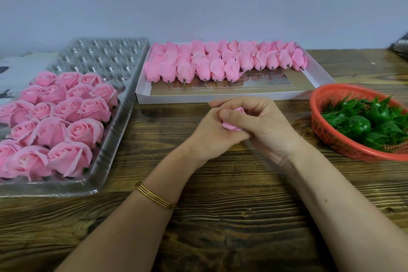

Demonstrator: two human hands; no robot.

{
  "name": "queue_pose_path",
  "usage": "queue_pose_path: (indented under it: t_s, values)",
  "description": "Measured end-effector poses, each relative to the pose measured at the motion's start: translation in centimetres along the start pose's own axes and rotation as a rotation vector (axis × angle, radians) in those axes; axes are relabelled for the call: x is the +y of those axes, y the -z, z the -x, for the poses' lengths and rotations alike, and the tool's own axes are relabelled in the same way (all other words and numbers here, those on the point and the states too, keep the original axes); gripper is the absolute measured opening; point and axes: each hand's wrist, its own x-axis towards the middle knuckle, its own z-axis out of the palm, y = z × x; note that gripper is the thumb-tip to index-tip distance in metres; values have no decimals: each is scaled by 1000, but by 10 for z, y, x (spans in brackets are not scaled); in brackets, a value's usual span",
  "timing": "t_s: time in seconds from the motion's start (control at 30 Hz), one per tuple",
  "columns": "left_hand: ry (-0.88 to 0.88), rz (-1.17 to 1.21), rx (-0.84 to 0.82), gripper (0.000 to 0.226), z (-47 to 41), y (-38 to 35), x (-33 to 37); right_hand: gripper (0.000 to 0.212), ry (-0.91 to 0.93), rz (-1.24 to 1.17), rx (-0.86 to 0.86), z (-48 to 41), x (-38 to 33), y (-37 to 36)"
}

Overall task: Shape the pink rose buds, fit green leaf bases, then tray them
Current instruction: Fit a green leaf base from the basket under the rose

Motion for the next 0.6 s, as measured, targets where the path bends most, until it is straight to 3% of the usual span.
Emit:
queue_pose_path:
  t_s: [0.17, 0.23, 0.33, 0.6]
  values:
    - [14, 3, 13, 33, 0, 0, 0, 11, 24, 42, -25, -1, 3, -1]
    - [12, -14, -1, 35, 0, 0, 0, 18, 30, 54, -21, -1, 5, 0]
    - [13, -37, -11, 42, 1, 0, 0, 13, 38, 73, -21, -1, 5, -1]
    - [38, -53, -35, 16, 2, 2, 4, 25, 52, 107, -36, -1, 6, 0]
